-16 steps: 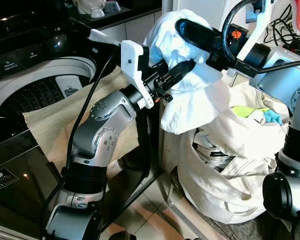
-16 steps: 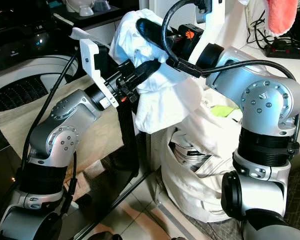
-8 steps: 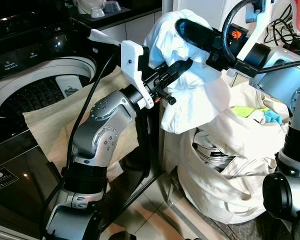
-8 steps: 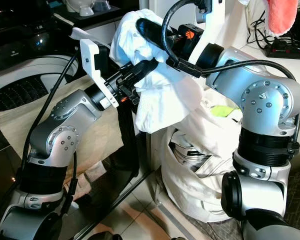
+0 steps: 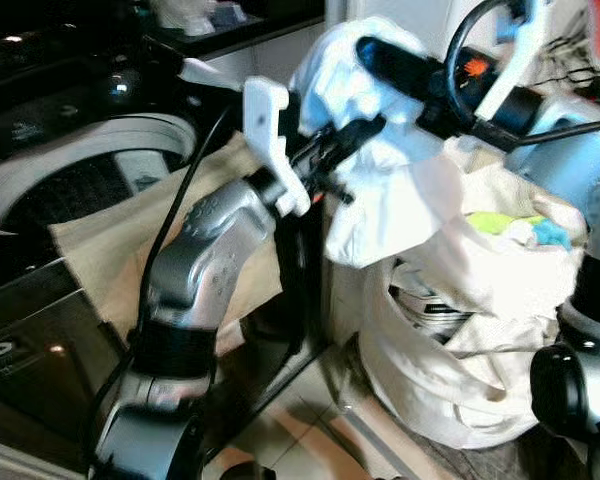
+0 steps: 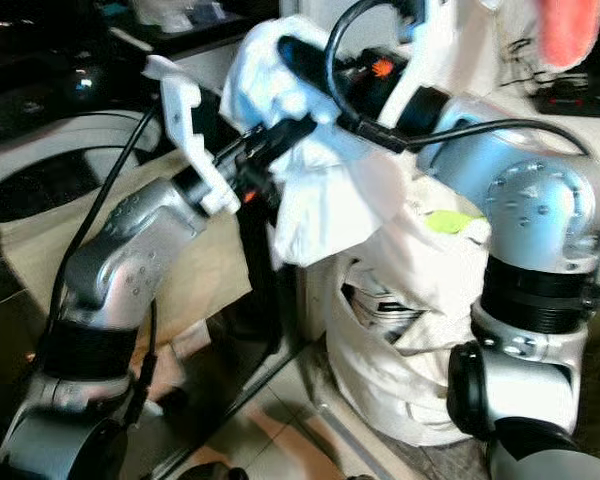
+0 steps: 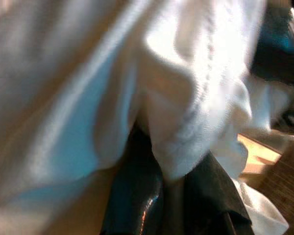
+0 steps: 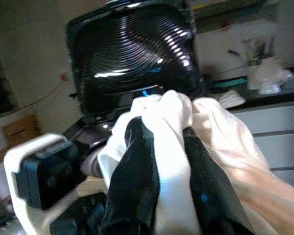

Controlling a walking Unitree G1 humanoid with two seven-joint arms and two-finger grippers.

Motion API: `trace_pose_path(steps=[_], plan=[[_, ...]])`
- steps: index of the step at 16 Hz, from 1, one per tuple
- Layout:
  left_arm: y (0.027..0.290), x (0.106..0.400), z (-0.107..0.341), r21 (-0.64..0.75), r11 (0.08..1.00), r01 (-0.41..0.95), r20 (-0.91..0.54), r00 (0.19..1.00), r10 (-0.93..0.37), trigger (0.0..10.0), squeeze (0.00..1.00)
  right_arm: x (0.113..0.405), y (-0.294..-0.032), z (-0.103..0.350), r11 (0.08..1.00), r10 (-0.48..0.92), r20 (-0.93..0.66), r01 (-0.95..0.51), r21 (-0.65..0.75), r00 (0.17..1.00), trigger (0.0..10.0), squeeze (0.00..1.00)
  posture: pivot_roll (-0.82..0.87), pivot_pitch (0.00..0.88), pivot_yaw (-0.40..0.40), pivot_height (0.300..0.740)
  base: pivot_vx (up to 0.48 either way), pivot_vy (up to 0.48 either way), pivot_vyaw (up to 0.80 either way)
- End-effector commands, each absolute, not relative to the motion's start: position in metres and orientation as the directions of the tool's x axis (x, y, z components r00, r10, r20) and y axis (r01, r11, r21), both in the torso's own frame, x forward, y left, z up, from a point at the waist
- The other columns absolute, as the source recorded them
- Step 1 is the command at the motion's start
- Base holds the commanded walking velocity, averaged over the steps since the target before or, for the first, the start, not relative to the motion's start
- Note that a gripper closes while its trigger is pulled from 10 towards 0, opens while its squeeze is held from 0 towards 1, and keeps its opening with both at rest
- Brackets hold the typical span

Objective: Clothes washing

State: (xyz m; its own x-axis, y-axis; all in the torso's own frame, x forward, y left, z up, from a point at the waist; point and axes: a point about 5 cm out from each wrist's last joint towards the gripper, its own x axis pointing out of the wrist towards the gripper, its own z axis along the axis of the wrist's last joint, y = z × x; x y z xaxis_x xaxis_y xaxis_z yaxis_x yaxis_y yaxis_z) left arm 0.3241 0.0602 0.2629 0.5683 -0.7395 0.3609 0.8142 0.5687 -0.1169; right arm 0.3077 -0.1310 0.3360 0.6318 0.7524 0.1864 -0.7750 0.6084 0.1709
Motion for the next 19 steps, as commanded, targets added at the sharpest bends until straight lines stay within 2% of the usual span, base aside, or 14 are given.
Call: trace_pose_path(steps=[1, 6, 8, 9, 10, 13, 14, 15, 16, 17, 19], plan=[[0.068, 0.329, 0.269, -0.129, 0.601, 0.789, 0.392, 0.598, -0.699, 0.0, 0.0, 0.303, -0.135, 0.349, 0.621, 0.739, 0.225, -0.771, 0.139, 0.635, 10.0, 1.0, -0.08, 0.0, 0.093, 0.74, 0.0, 0.0, 0.0], [0.081, 0.34, 0.275, -0.132, 0.659, 0.741, 0.409, 0.646, -0.645, 0.0, 0.0, 0.301, -0.145, 0.349, 0.64, 0.717, 0.237, -0.754, 0.149, 0.656, 10.0, 1.0, -0.08, 0.0, 0.098, 0.74, 0.0, 0.0, 0.0], [0.09, 0.346, 0.28, -0.118, 0.709, 0.695, 0.417, 0.683, -0.6, 0.0, 0.0, 0.302, -0.155, 0.348, 0.684, 0.683, 0.223, -0.717, 0.138, 0.695, 10.0, 1.0, -0.07, 0.0, 0.093, 0.74, 0.0, 0.0, 0.0], [0.093, 0.348, 0.281, -0.123, 0.716, 0.688, 0.42, 0.689, -0.59, 0.0, 0.0, 0.302, -0.159, 0.348, 0.697, 0.672, 0.22, -0.704, 0.135, 0.707, 10.0, 0.0, -0.07, 0.0, 0.09, 0.74, 0.0, 0.0, 0.0], [0.106, 0.354, 0.285, -0.109, 0.768, 0.631, 0.415, 0.731, -0.541, 0.0, 0.0, 0.3, -0.178, 0.347, 0.747, 0.626, 0.205, -0.654, 0.12, 0.753, 10.0, 0.0, -0.07, 0.0, 0.089, 0.74, 0.0, 0.0, 0.0], [0.126, 0.377, 0.296, -0.012, 0.869, 0.495, 0.373, 0.808, -0.455, 0.0, 0.0, 0.299, -0.193, 0.339, 0.8, 0.572, 0.161, -0.59, 0.105, 0.804, 10.0, 0.0, -0.06, 0.0, 0.071, 0.74, 0.0, 0.0, 0.0], [0.146, 0.398, 0.332, 0.152, 0.937, 0.314, 0.391, 0.852, -0.348, 0.0, 0.0, 0.301, -0.193, 0.334, 0.807, 0.566, 0.141, -0.581, 0.104, 0.812, 10.0, 0.0, -0.05, 0.0, 0.065, 0.74, 0.0, 0.0, 0.0], [0.154, 0.403, 0.348, 0.201, 0.95, 0.24, 0.412, 0.859, -0.304, 0.0, 0.0, 0.302, -0.192, 0.333, 0.81, 0.565, 0.133, -0.579, 0.1, 0.814, 10.0, 0.0, -0.05, 0.0, 0.065, 0.74, 0.0, 0.0, 0.0], [0.171, 0.402, 0.397, 0.306, 0.951, 0.049, 0.502, 0.84, -0.205, 0.0, 0.0, 0.303, -0.187, 0.329, 0.804, 0.575, 0.124, -0.586, 0.096, 0.809, 10.0, 0.0, -0.05, 0.0, 0.079, 0.74, 0.0, 0.0, 0.0], [0.181, 0.396, 0.429, 0.351, 0.934, -0.072, 0.56, 0.816, -0.148, 0.0, 0.0, 0.302, -0.179, 0.327, 0.79, 0.595, 0.121, -0.606, 0.094, 0.795, 10.0, 0.0, -0.06, 0.0, 0.093, 0.74, 0.0, 0.0, 0.0], [0.191, 0.392, 0.446, 0.398, 0.896, -0.195, 0.586, 0.806, -0.085, 0.0, 0.0, 0.298, -0.166, 0.321, 0.765, 0.629, 0.108, -0.637, 0.09, 0.77, 10.0, 0.0, -0.08, 0.0, 0.116, 0.74, 0.0, 0.0, 0.0]])
